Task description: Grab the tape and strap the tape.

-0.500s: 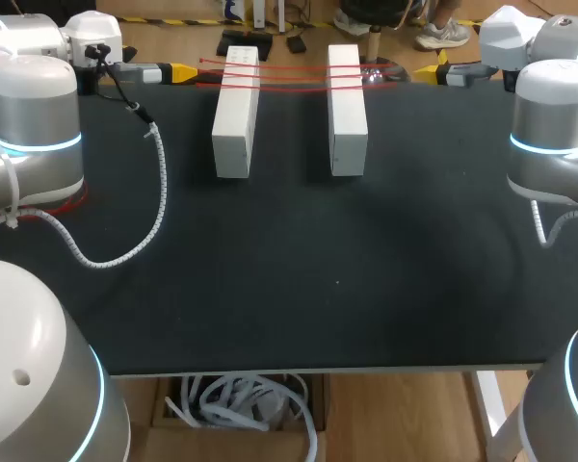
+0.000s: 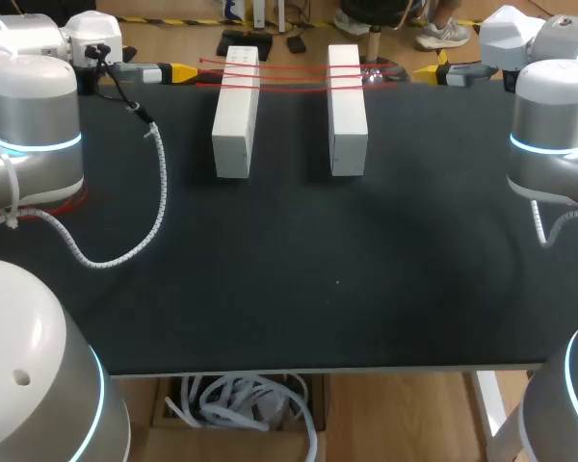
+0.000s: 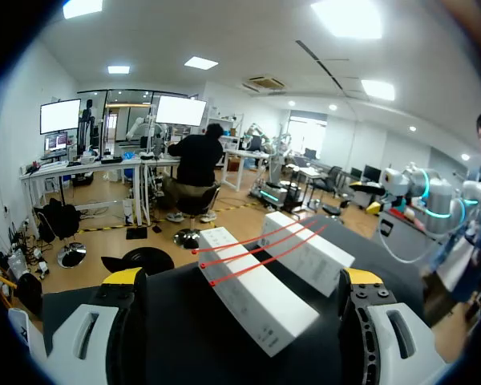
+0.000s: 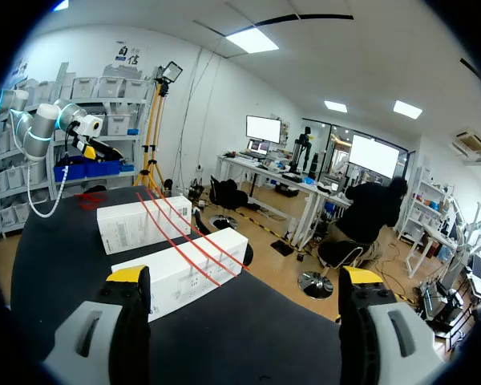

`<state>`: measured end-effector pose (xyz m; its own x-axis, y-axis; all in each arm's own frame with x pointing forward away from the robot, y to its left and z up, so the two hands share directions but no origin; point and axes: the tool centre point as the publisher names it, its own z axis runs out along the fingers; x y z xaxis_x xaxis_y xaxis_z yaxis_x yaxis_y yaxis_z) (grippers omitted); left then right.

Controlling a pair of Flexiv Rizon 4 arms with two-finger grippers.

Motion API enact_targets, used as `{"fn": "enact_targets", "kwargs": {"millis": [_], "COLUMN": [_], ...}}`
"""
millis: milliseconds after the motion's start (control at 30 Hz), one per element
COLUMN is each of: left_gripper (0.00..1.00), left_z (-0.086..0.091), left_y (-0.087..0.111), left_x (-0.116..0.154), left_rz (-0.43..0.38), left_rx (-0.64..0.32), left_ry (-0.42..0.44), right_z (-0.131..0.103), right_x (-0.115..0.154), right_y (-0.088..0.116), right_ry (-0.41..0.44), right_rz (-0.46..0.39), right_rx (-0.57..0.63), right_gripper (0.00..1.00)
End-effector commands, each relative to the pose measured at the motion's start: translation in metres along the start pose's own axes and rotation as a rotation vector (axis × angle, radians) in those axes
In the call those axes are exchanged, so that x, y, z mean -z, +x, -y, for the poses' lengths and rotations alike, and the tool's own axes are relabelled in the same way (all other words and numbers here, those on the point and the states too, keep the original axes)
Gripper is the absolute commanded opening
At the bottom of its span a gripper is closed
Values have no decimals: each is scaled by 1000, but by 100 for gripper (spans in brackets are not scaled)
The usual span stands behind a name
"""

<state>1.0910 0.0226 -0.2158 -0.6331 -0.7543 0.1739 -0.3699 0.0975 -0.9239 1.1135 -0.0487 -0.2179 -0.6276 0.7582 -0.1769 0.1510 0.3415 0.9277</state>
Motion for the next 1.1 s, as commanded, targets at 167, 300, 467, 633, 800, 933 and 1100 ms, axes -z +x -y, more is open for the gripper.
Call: {"fn": "enact_targets", "kwargs": {"millis": [167, 300, 467, 633, 800, 933, 1100], "left_gripper": [100, 100, 100, 100, 100, 100, 100], "left_z": [-1, 0, 8, 12, 12, 12, 13], "left_y": [-1, -1, 10, 18, 18, 18, 18], "left_x": [3, 9, 10, 11, 11, 11, 7], "left_rz": [-40, -134, -407, -555, -555, -555, -591], "left_rx": [-61, -154, -344, -445, -445, -445, -482], "left_ry": [9, -20, 5, 6, 6, 6, 23], "right_z": [0, 0, 0, 0, 0, 0, 0], "right_x": [0, 0, 0, 0, 0, 0, 0], "right_y": [0, 0, 0, 0, 0, 0, 0], "right_ry": [0, 0, 0, 0, 0, 0, 0], "right_rz": [-1, -1, -1, -1, -1, -1, -1], "right_rx": [0, 0, 0, 0, 0, 0, 0], "right_gripper": [100, 100, 100, 100, 100, 100, 100]}}
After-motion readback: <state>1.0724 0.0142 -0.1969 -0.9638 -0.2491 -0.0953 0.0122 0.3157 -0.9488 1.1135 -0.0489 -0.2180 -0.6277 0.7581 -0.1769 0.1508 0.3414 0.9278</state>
